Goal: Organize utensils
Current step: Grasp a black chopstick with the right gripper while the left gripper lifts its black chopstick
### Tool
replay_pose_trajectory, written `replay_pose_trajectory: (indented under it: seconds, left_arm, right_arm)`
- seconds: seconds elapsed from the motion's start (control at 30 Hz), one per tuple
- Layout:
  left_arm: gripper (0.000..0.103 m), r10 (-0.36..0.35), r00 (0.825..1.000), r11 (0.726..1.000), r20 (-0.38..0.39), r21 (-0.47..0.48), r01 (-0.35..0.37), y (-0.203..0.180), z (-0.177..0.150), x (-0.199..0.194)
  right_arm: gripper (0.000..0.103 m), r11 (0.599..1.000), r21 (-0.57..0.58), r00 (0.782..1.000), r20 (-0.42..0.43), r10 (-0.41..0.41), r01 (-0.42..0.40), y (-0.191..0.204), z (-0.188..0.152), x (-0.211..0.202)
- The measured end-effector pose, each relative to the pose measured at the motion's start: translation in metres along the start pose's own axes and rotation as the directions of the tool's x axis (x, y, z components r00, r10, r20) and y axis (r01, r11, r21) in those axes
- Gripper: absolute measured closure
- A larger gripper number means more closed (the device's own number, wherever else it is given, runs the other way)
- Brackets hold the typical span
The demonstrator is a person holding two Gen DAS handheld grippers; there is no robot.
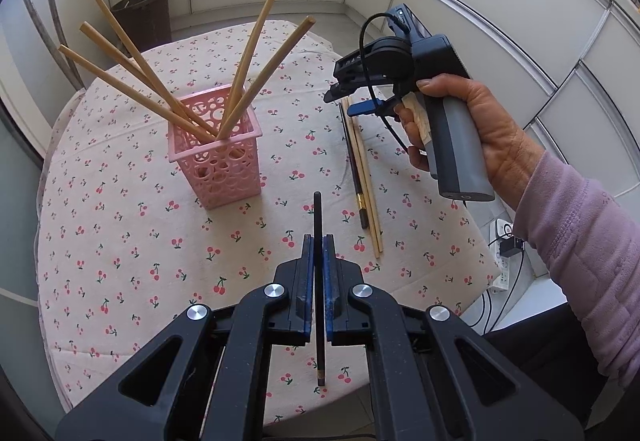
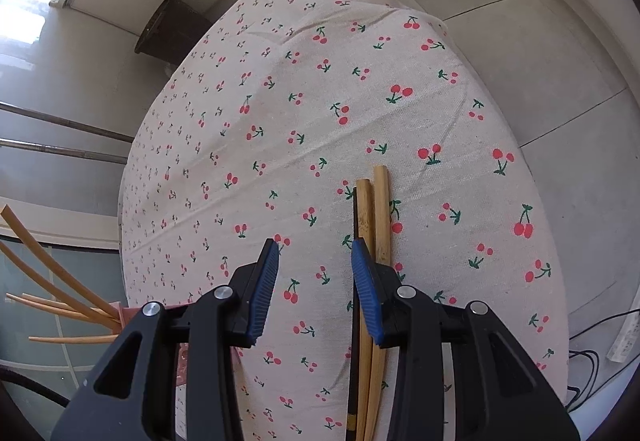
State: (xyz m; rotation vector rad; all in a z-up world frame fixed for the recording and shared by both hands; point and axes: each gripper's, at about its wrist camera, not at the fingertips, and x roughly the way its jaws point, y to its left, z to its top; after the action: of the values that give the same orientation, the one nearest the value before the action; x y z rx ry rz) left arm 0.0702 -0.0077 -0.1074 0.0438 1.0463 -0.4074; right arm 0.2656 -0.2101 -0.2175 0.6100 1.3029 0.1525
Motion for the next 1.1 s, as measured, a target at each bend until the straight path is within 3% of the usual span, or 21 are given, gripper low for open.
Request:
replay_pose_trajectory:
  seconds: [0.37,0.5,0.77,1.1]
  left_arm:
    - [0.099,0.003,1.0,1.0,0.013,-0.009,-0.002,0.001,0.001,-0.005]
    - [0.099,0.009,1.0,1.0,0.014,-0.005,-0.009,0.002,0.0,-0.005]
    - [0.099,0.028,0.998,0.999,0.051,-0.033,-0.026,0.013,0.001,-0.017]
    - [0.099,0.053,0.982,0.997,0.179,-0.073,-0.041,0.026,-0.002,-0.063]
  right_arm:
    - [0.07,0.994,-0.01,0.993,-0.026,-0.111,0.111,0.002,0.0,0.018]
    - [0.098,0.971,-0.069,0.973,0.012,-0.229,0.229,0.011,0.004,0.025]
    - [0.099,0.965,-0.113,0.97,0.083,-0.227,0.235,0.016,-0.01,0.011]
    - [0.099,0.978,-0.169,0.971,0.227,-0.078,0.119,0.035,-0.075,-0.092]
